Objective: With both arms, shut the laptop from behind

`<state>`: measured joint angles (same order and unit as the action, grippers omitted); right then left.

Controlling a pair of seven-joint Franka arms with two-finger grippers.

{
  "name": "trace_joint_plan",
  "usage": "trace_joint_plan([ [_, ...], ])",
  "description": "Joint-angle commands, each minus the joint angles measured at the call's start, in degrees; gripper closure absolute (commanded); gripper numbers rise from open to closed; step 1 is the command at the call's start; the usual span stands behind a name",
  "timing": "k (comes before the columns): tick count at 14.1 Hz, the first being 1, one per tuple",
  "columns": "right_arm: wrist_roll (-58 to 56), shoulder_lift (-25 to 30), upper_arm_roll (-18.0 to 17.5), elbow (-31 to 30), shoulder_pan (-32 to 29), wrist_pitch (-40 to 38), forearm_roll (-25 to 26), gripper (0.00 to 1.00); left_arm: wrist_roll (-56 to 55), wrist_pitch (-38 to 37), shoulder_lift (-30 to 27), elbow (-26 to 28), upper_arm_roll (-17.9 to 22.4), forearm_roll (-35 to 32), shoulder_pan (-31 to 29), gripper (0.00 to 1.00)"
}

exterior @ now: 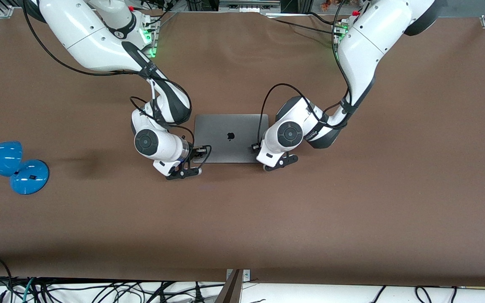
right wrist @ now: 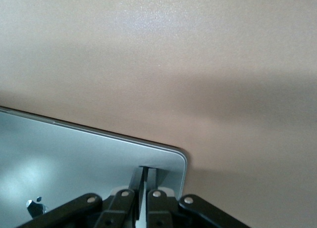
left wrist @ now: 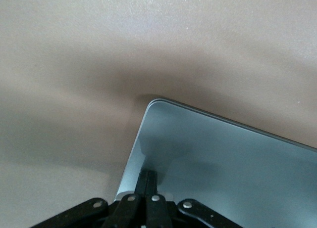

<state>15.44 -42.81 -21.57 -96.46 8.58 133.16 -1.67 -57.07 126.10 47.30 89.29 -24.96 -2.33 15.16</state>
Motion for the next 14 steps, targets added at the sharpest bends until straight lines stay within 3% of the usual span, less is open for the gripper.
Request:
trace_joint_plan([
  [1, -0.5, -1.5, 1.6, 1.7, 1.8, 1.0, 0.7, 0.90, -0.6, 0.5, 1.3, -1.9, 0.7, -1.9, 0.8, 1.00],
  [2, -0.2, -1.2, 1.6, 1.7, 1.8, 0.7, 0.4, 0.87, -0.6, 0.5, 1.2, -1.9, 0.7, -1.9, 0.8, 1.00],
  [4, 0.2, -0.3, 1.6, 1.7, 1.9, 0.5, 0.4, 0.60, -0.7, 0.5, 0.9, -1.9, 0.7, -2.0, 0.7, 1.00],
  [5, 0.1, 0.3, 1.6, 1.7, 2.0, 0.5, 0.4, 0.52, -0.8, 0.5, 0.6, -2.0, 0.7, -2.0, 0.4, 0.92],
  [6, -0.1, 1.0, 1.6, 1.7, 2.0, 0.5, 0.4, 0.45, -1.2, 0.5, 0.3, -2.0, 0.6, -1.8, 0.0, 0.53],
  [7, -0.1, 2.1, 1.6, 1.7, 1.8, 0.4, 0.4, 0.35, -0.9, 0.0, -0.4, -2.0, 0.6, -2.0, -0.5, 0.01],
  [9, -0.1, 5.1, 1.6, 1.7, 1.4, 0.1, 0.1, 0.14, -0.8, -2.8, -2.4, -1.9, 0.4, -2.0, -1.0, 0.00],
  [13, 0.5, 13.3, 1.6, 1.7, -0.2, -10.4, 0.3, 0.10, 3.6, -10.6, -8.3, -0.8, 0.1, -2.1, -1.2, 0.00],
  [14, 0.8, 15.8, 1.6, 1.6, -0.9, -13.3, 0.4, 0.01, 6.2, -12.5, -10.8, 0.4, 0.2, -2.1, -1.4, 0.00],
])
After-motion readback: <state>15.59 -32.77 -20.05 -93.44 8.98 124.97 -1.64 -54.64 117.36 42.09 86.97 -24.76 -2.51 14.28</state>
